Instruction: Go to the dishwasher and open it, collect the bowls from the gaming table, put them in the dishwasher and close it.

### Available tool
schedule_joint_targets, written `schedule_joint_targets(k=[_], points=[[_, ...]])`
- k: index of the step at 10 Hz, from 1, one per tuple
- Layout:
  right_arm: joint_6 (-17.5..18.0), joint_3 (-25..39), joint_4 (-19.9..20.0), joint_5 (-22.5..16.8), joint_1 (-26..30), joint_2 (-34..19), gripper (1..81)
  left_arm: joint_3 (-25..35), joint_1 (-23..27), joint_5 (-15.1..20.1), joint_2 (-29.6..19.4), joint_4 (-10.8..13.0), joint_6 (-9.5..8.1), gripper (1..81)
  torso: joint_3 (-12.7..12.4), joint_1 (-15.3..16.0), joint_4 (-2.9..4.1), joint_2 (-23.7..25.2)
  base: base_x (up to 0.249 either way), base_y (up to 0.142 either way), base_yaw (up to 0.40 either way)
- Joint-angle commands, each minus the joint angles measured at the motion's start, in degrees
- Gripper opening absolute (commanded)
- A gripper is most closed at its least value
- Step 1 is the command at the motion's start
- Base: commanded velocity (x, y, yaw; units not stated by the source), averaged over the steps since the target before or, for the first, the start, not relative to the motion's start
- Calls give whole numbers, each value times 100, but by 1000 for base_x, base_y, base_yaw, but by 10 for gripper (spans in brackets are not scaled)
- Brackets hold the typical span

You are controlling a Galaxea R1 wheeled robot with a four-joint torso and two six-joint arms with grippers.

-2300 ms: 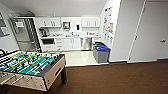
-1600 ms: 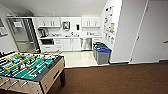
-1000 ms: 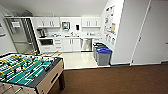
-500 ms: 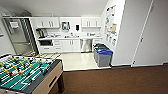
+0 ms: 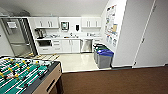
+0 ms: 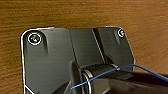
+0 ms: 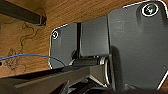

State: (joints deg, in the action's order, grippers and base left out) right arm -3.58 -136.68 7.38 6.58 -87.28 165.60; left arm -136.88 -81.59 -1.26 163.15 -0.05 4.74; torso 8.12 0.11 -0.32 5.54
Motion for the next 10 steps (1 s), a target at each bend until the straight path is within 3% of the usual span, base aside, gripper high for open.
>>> schedule_joint_targets(k=[1, 10], points=[[-28, 108, 10, -289, 285, -24, 811, 91, 288, 275, -71, -57, 27, 811, 0, 0, 0, 0, 149, 0, 0], [-28, 108, 10, -289, 277, -33, 811, 91, 253, 275, -80, -57, 27, 811, 0, 0, 0, 0, 149, 0, 0]])
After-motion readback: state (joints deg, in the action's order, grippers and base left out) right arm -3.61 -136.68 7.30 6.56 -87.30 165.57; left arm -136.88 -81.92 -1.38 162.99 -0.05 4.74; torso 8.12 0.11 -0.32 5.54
